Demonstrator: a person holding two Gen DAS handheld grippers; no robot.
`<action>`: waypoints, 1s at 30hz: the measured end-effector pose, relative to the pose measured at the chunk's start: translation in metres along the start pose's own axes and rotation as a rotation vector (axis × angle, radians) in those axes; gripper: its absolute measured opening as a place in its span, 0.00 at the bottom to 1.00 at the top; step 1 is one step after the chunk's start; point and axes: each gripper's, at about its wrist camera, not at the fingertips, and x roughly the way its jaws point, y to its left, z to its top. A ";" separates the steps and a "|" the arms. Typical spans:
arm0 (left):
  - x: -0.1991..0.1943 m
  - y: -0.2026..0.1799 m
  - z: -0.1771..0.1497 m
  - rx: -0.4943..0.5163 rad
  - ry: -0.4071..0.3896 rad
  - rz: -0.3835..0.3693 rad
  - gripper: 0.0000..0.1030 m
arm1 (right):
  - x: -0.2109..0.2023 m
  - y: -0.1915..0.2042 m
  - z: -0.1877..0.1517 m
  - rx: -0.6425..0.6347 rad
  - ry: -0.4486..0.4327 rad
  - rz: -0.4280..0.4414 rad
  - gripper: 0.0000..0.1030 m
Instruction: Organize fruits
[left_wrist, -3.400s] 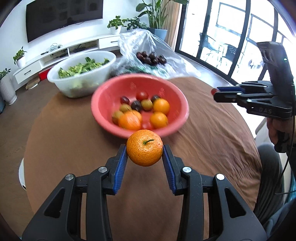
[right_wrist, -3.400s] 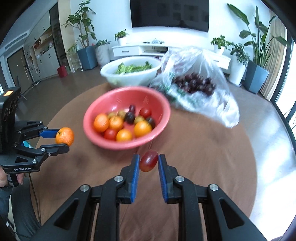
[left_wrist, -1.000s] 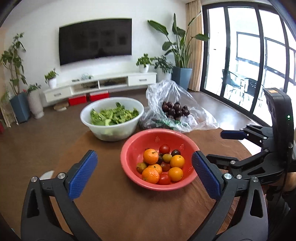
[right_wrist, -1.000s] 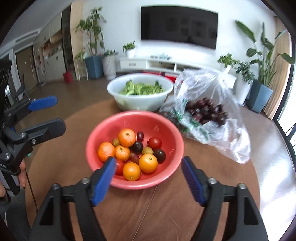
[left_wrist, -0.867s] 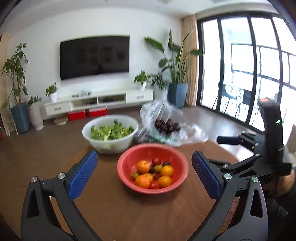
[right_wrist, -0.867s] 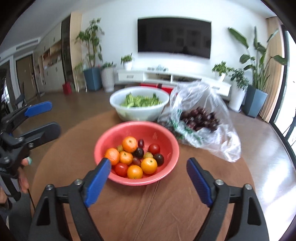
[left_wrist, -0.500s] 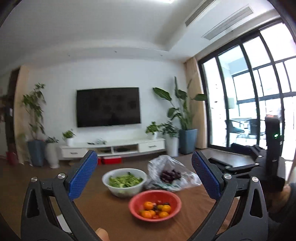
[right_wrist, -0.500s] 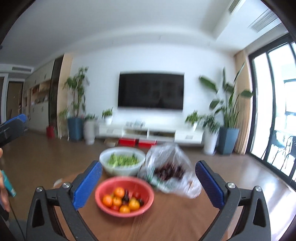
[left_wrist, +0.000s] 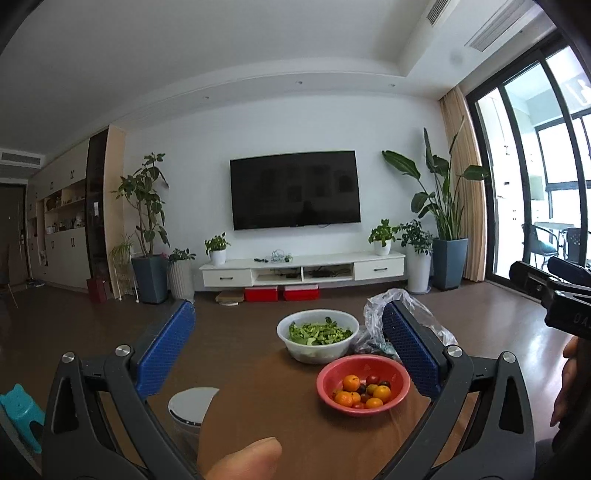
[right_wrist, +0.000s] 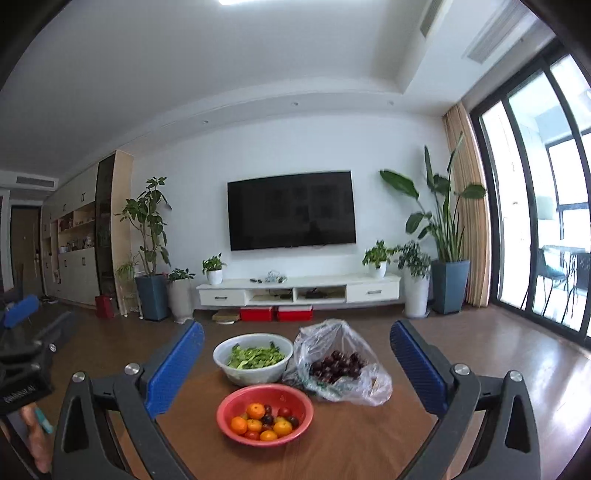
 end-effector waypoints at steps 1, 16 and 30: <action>0.003 -0.001 -0.005 -0.005 0.032 0.003 1.00 | 0.000 -0.001 -0.002 0.006 0.015 0.000 1.00; 0.078 -0.015 -0.089 -0.075 0.389 -0.004 1.00 | 0.029 -0.010 -0.063 0.002 0.279 -0.093 1.00; 0.135 -0.029 -0.151 -0.071 0.530 -0.008 1.00 | 0.052 0.004 -0.101 -0.048 0.424 -0.078 1.00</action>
